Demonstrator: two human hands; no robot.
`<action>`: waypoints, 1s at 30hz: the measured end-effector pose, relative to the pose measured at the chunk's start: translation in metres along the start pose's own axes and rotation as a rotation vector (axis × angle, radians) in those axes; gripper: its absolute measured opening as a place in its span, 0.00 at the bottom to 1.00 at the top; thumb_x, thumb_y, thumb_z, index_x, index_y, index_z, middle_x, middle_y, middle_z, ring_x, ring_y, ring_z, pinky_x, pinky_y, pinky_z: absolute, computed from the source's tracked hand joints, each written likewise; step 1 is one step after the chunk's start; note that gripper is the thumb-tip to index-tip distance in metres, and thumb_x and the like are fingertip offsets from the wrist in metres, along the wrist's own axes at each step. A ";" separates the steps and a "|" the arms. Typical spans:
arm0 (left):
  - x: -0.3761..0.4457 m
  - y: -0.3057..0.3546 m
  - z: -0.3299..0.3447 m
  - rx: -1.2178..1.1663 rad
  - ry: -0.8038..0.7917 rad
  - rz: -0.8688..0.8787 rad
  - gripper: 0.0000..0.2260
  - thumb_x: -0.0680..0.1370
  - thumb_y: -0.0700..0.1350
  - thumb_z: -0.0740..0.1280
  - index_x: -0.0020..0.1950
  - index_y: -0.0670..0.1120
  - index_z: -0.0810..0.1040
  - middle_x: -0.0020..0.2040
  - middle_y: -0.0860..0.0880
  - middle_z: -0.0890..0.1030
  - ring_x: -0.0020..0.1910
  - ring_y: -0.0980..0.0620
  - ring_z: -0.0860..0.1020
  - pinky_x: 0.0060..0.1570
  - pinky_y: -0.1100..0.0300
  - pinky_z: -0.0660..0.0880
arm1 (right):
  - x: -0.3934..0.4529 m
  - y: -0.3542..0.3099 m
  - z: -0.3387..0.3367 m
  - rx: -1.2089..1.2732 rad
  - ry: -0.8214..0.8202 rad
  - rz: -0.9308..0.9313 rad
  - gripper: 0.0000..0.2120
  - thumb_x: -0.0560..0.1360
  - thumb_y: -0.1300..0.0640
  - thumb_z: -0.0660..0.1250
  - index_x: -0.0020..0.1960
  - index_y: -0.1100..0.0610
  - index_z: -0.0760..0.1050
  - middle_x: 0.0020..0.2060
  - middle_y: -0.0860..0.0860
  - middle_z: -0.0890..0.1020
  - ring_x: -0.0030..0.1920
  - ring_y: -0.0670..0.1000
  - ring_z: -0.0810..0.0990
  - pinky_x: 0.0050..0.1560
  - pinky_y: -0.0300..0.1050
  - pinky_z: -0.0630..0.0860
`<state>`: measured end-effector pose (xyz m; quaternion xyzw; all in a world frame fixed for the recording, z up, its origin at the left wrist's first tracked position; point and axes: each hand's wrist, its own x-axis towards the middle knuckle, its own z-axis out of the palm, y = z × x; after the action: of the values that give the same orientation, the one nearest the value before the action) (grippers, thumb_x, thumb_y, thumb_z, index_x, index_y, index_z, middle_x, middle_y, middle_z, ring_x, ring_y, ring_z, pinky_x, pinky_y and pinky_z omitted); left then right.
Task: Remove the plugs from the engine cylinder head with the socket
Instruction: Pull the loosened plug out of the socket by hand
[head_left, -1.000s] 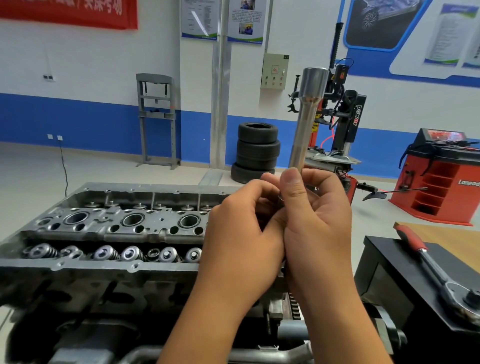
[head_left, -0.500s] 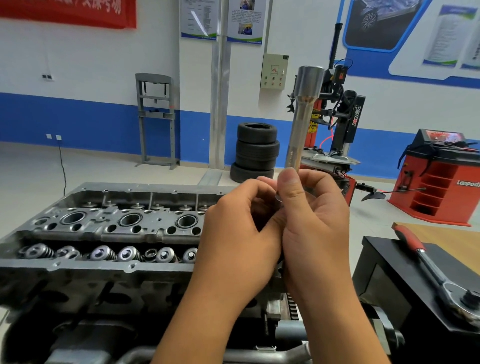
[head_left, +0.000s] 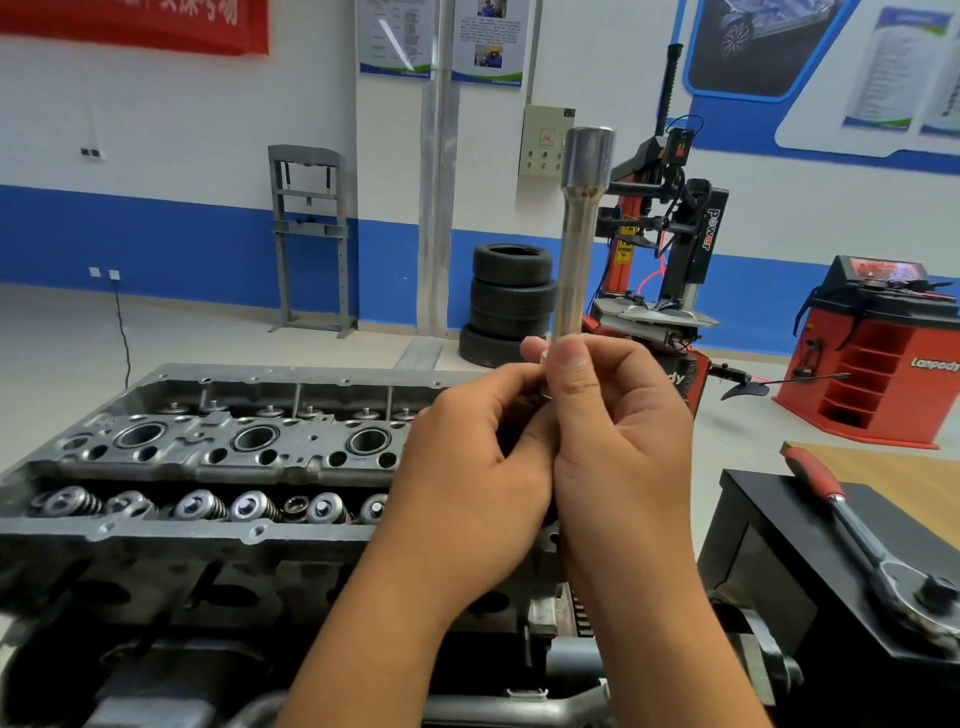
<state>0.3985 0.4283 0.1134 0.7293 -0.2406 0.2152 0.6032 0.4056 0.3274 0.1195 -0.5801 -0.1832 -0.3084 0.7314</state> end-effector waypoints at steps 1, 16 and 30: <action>0.000 0.001 -0.002 -0.022 -0.037 -0.004 0.09 0.85 0.48 0.65 0.60 0.58 0.84 0.51 0.57 0.87 0.53 0.57 0.85 0.54 0.50 0.83 | 0.000 0.001 0.000 -0.020 -0.002 -0.006 0.13 0.78 0.45 0.69 0.49 0.56 0.81 0.46 0.54 0.87 0.48 0.53 0.86 0.50 0.48 0.83; 0.000 0.002 -0.004 -0.129 -0.012 -0.026 0.10 0.85 0.44 0.65 0.60 0.55 0.84 0.50 0.56 0.88 0.53 0.57 0.86 0.54 0.58 0.83 | 0.000 0.002 -0.001 -0.020 -0.018 -0.013 0.12 0.80 0.47 0.65 0.49 0.53 0.83 0.46 0.53 0.87 0.50 0.53 0.87 0.51 0.51 0.84; -0.001 0.003 -0.002 -0.085 -0.017 0.022 0.09 0.84 0.46 0.66 0.59 0.54 0.85 0.50 0.56 0.88 0.53 0.56 0.86 0.54 0.57 0.83 | 0.001 0.003 -0.001 0.009 -0.004 -0.009 0.15 0.80 0.44 0.64 0.46 0.52 0.84 0.45 0.55 0.86 0.49 0.55 0.86 0.51 0.53 0.83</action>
<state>0.3954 0.4302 0.1155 0.7022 -0.2624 0.2051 0.6293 0.4079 0.3267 0.1176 -0.5767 -0.1887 -0.3095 0.7321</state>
